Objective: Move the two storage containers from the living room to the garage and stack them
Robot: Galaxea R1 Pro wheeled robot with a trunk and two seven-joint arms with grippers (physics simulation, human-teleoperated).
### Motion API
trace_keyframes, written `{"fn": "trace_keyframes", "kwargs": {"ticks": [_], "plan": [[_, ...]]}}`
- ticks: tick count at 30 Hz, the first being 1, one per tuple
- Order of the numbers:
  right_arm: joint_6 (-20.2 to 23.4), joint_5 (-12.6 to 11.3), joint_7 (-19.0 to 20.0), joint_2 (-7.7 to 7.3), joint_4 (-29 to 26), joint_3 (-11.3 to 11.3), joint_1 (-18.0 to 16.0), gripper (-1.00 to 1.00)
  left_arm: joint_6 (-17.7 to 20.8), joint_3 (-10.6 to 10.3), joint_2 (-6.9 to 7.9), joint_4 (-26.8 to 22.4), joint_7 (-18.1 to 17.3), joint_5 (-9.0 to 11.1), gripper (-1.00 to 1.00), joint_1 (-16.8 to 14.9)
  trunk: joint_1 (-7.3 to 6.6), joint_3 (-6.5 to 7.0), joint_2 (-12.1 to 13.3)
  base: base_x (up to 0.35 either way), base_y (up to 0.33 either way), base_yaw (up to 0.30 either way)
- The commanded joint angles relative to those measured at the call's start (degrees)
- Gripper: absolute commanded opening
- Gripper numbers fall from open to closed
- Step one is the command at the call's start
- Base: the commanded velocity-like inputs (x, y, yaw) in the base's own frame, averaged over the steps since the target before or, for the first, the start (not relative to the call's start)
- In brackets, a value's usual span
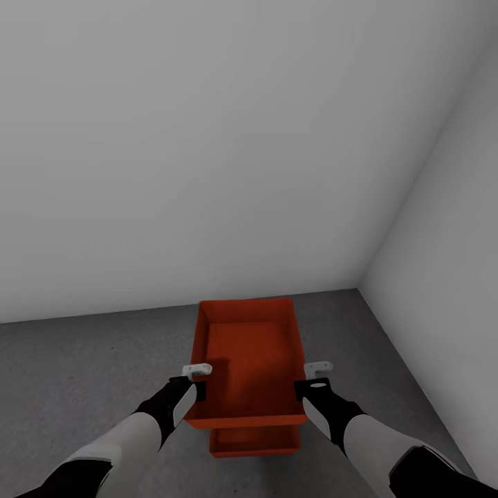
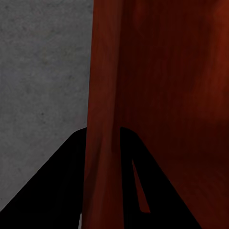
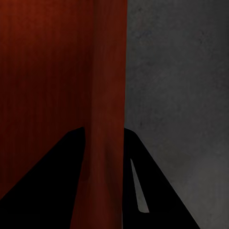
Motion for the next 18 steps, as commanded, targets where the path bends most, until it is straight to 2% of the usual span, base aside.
{"fn": "trace_keyframes", "kwargs": {"ticks": [1, 18], "plan": [[0.39, -0.79, -0.55, -0.07, 0.36, 0.51, -0.04, -1.0, -1.83, -1.05, 0.42, -0.26, 1.84, -1.79, -1.0, -0.01, 0.24, -0.25, -0.47, 0.0, 0.0, 0.0], [0.39, -0.78, -0.55, -0.07, 0.36, 0.51, -0.04, -1.0, -1.83, -1.04, 0.42, -0.26, 1.84, -1.79, -1.0, -0.01, 3.97, -3.3, -7.29, 0.0, 0.0, 0.0]]}}
